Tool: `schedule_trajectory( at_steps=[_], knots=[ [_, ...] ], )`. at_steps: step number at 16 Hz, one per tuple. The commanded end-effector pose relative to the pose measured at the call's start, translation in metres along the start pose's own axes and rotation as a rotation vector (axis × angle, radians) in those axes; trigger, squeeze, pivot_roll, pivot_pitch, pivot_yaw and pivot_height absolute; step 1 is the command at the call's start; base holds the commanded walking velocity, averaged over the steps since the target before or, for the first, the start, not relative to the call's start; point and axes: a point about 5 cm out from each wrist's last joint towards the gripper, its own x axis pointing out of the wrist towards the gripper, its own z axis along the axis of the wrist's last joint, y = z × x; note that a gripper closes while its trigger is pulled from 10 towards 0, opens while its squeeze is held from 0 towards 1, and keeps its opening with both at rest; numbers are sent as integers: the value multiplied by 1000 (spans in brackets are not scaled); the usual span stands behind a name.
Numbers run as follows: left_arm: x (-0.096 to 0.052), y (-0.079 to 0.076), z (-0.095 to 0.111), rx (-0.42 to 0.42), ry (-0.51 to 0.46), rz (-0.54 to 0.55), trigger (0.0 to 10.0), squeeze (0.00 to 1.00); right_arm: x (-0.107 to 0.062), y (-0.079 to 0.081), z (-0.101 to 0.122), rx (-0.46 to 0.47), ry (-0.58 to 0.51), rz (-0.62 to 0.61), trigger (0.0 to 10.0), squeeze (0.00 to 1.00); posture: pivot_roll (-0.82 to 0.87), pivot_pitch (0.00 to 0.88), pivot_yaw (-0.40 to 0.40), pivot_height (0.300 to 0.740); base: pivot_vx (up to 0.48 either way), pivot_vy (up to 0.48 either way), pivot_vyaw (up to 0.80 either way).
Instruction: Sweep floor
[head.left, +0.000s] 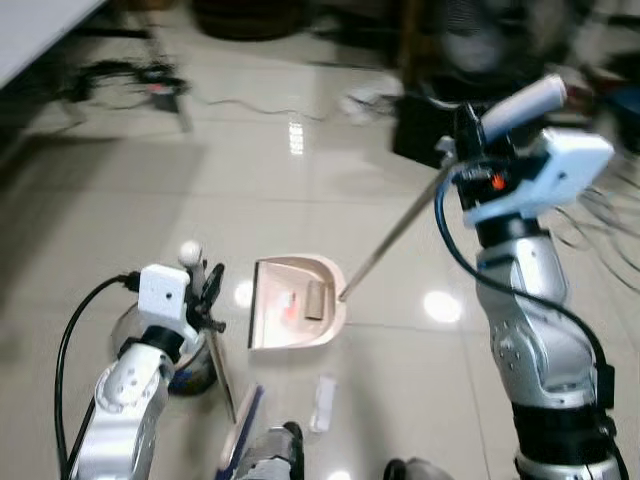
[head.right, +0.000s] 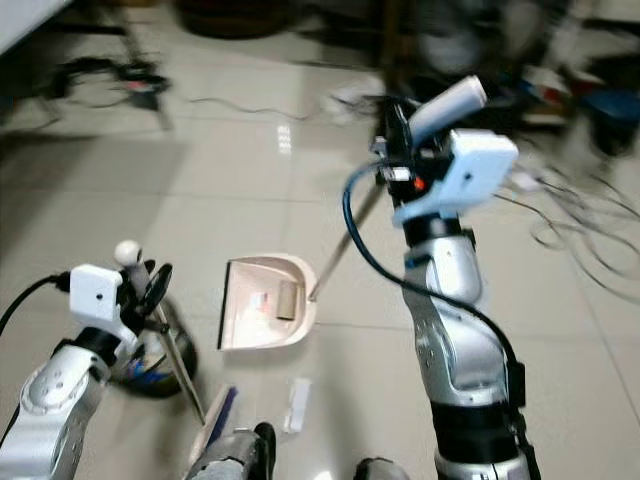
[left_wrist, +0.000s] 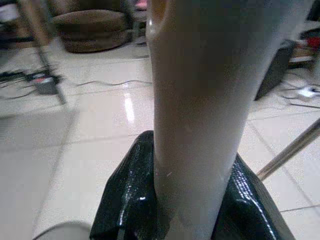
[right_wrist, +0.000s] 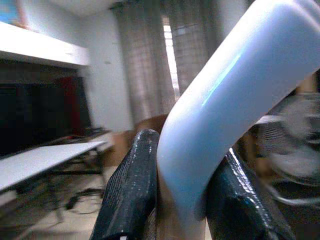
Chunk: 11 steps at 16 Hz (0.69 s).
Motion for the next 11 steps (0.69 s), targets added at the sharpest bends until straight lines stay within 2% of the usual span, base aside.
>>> schedule_trajectory(
  at_steps=[1,4,7,8,11],
  knots=[
    [-4,2,2,20,14,27,10000,0,6,10,16,35,-62,31,10000,0,42,36,52,740,0,0,800],
    [-4,3,9,51,-1,54,10000,0,12,12,16,27,-48,22,10000,0,48,31,41,740,0,0,800],
    [0,3,17,61,-39,72,10000,0,17,5,16,19,-42,-9,10000,0,41,31,37,740,0,0,800],
    [2,0,18,65,-45,69,10000,0,19,4,15,15,-38,-13,10000,0,40,32,38,740,315,0,800],
    [7,-7,17,66,-35,65,10000,0,23,0,11,-1,-32,-28,10000,0,37,36,38,740,341,0,0]
  ],
)
